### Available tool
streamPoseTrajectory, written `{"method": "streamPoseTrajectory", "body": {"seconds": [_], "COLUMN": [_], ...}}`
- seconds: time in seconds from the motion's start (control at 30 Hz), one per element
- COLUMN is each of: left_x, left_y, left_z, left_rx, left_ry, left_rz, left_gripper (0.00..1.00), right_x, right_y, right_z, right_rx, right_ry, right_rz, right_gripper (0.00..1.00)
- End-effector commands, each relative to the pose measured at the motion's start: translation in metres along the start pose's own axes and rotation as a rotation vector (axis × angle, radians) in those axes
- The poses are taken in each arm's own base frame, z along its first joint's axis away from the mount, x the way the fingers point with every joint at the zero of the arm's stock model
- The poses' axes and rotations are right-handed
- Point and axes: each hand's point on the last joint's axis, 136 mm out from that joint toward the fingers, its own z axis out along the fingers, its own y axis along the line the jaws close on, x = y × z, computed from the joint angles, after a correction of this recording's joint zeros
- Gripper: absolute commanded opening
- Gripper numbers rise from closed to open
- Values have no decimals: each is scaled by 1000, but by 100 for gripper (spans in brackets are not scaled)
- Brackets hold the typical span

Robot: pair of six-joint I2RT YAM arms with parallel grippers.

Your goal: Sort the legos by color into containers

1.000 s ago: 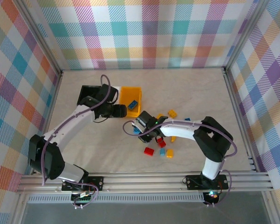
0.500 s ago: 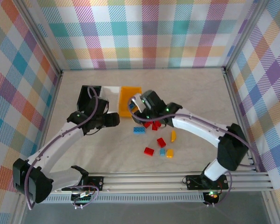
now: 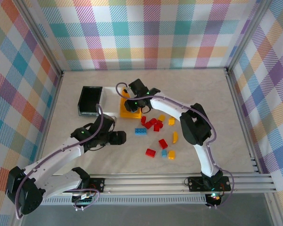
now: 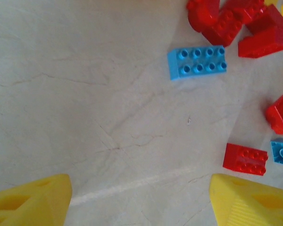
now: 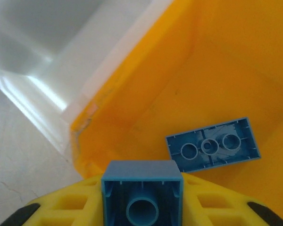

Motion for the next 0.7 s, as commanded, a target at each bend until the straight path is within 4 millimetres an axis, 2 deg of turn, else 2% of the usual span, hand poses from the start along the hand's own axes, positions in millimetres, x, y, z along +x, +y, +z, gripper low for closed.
{"method": "streamPoseTrajectory", "body": {"seconds": [0.0, 0.17, 0.3, 0.37, 0.47, 0.57, 0.67], "left_x": [6, 13, 4, -1, -7, -15, -25], "left_y": [-11, -24, -35, -42, -54, -66, -77], "left_z": [3, 18, 33, 45, 66, 87, 103], "left_rx": [50, 60, 56, 51, 54, 70, 75], "left_ry": [-19, 10, 29, 51, 99, 108, 122], "left_rz": [-7, 40, 117, 171, 209, 212, 213], "left_gripper": [78, 79, 82, 82, 83, 87, 89], "right_x": [-19, -27, -12, 8, 53, 99, 136], "right_y": [9, 20, 18, 10, -4, -11, -14], "right_z": [-14, -43, -79, -98, -120, -134, -147], "right_rx": [-57, -102, -82, -42, 9, 37, 36], "right_ry": [-33, -75, -78, -67, -26, 30, 52], "right_rz": [26, 23, 35, 58, 117, 159, 201], "right_gripper": [44, 49, 53, 59, 68, 71, 71]}}
